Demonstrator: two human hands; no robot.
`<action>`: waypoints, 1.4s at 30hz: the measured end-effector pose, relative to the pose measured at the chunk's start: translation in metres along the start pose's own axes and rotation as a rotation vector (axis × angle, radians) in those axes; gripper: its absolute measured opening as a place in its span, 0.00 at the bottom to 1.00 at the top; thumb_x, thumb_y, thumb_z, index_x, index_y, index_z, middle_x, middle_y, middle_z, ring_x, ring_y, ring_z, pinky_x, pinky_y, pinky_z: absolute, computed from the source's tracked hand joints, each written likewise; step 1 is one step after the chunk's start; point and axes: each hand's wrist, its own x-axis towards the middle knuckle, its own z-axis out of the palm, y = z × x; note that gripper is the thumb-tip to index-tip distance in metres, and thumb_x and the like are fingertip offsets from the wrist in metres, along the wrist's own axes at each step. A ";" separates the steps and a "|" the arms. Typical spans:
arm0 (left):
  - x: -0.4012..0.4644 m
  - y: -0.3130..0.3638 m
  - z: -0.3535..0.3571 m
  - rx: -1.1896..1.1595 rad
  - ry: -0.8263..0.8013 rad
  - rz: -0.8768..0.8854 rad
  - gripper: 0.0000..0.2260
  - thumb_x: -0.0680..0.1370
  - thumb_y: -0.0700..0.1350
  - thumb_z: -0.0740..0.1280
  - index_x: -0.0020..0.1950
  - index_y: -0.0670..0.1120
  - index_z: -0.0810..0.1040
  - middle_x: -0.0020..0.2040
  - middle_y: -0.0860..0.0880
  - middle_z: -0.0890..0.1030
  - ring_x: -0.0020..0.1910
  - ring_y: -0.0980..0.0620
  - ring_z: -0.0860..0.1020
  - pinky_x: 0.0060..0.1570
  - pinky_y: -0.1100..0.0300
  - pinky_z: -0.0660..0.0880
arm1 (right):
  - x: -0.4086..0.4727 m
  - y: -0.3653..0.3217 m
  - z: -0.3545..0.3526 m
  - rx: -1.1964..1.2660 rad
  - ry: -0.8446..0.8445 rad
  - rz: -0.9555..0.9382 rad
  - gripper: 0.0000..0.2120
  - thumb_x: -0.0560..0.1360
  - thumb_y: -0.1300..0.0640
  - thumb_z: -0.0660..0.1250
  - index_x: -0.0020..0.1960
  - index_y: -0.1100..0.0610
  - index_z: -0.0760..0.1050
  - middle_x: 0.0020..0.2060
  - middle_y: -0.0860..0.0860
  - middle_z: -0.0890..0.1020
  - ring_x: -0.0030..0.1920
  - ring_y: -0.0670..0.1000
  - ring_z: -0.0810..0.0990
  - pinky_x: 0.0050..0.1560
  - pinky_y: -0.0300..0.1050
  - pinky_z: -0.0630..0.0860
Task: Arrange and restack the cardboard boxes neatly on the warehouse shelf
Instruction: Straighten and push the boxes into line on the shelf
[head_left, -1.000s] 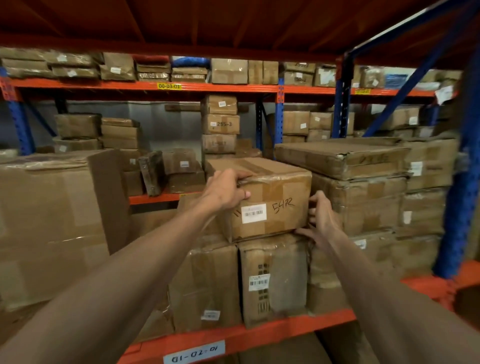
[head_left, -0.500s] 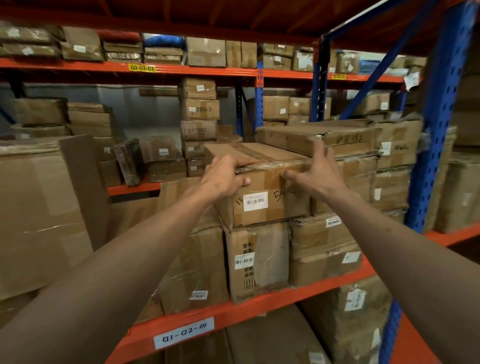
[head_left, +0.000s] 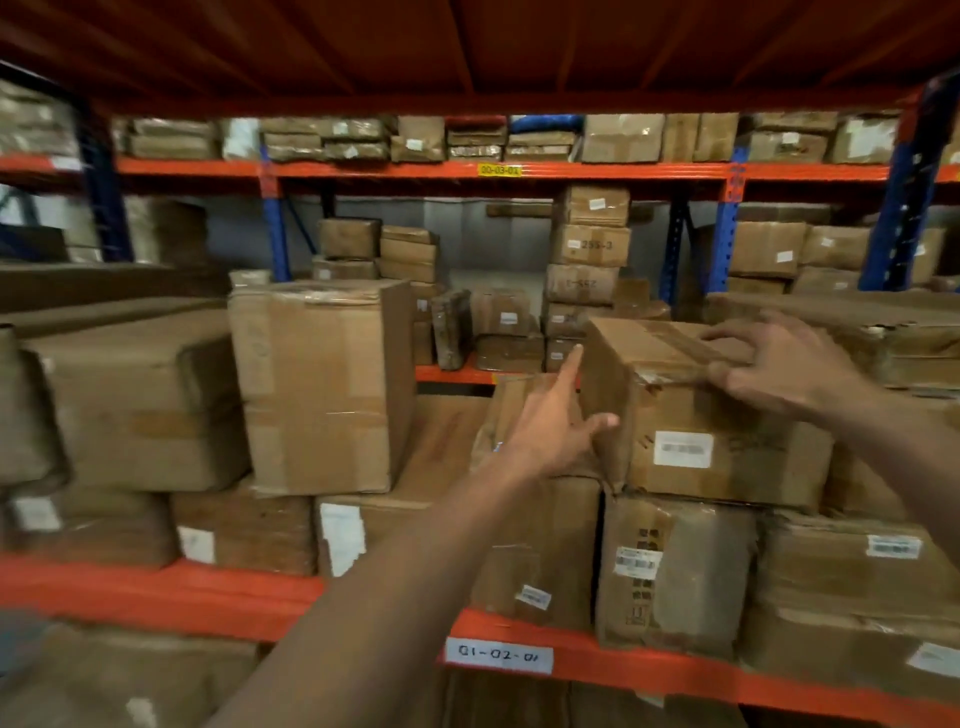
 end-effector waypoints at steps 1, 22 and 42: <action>-0.006 -0.014 -0.011 0.037 0.070 -0.050 0.42 0.77 0.57 0.70 0.80 0.61 0.42 0.79 0.45 0.59 0.77 0.43 0.60 0.70 0.43 0.64 | 0.005 -0.015 0.000 0.014 0.010 -0.031 0.26 0.76 0.41 0.68 0.72 0.42 0.70 0.70 0.58 0.72 0.70 0.61 0.67 0.66 0.58 0.66; -0.054 -0.219 -0.156 -0.011 0.478 -0.672 0.76 0.54 0.69 0.79 0.71 0.48 0.18 0.74 0.33 0.26 0.76 0.31 0.35 0.73 0.31 0.41 | 0.052 -0.459 0.060 -0.693 0.045 -0.910 0.62 0.65 0.40 0.79 0.79 0.36 0.33 0.79 0.55 0.31 0.77 0.64 0.30 0.71 0.78 0.41; -0.047 -0.263 -0.183 0.369 0.486 -0.301 0.71 0.55 0.66 0.80 0.76 0.56 0.26 0.75 0.31 0.42 0.73 0.30 0.54 0.71 0.37 0.58 | 0.061 -0.461 0.090 -0.032 0.045 -0.198 0.46 0.66 0.20 0.58 0.74 0.48 0.62 0.71 0.58 0.68 0.70 0.63 0.67 0.66 0.70 0.62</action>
